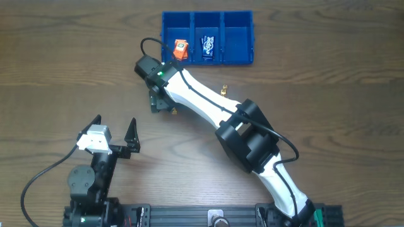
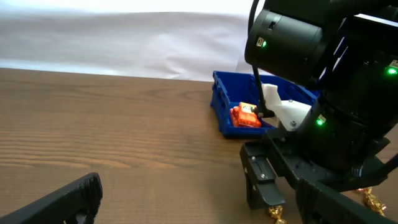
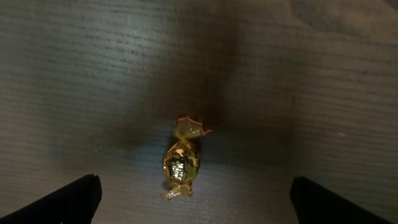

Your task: Sort Candies Into Trays

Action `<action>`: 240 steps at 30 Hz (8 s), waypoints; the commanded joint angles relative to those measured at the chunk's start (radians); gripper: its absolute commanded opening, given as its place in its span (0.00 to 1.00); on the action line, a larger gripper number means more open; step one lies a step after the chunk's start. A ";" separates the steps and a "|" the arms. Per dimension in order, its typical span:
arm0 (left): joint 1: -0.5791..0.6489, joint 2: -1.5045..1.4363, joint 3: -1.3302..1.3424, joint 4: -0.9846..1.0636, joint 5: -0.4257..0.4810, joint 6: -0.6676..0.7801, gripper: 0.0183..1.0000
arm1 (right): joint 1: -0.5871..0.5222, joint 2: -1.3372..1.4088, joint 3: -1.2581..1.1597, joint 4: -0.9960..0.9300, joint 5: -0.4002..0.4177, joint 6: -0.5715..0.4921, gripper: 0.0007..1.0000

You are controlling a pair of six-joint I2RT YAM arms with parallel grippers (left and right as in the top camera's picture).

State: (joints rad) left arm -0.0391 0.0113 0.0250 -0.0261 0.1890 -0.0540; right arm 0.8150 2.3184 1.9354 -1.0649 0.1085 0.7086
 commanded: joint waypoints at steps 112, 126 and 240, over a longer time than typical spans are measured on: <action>0.006 -0.005 -0.020 -0.030 0.021 0.006 1.00 | -0.287 -0.450 -0.348 0.117 0.033 -0.209 0.66; 0.006 -0.005 -0.020 -0.030 0.021 0.006 1.00 | -0.287 -0.441 -0.732 0.373 -0.044 -0.106 0.63; 0.006 -0.005 -0.020 -0.030 0.021 0.006 1.00 | -0.341 -0.297 -0.601 0.425 0.002 -0.137 0.87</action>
State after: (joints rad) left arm -0.0391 0.0113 0.0250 -0.0261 0.1890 -0.0540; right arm 0.4751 2.0052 1.3327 -0.6415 0.1047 0.5762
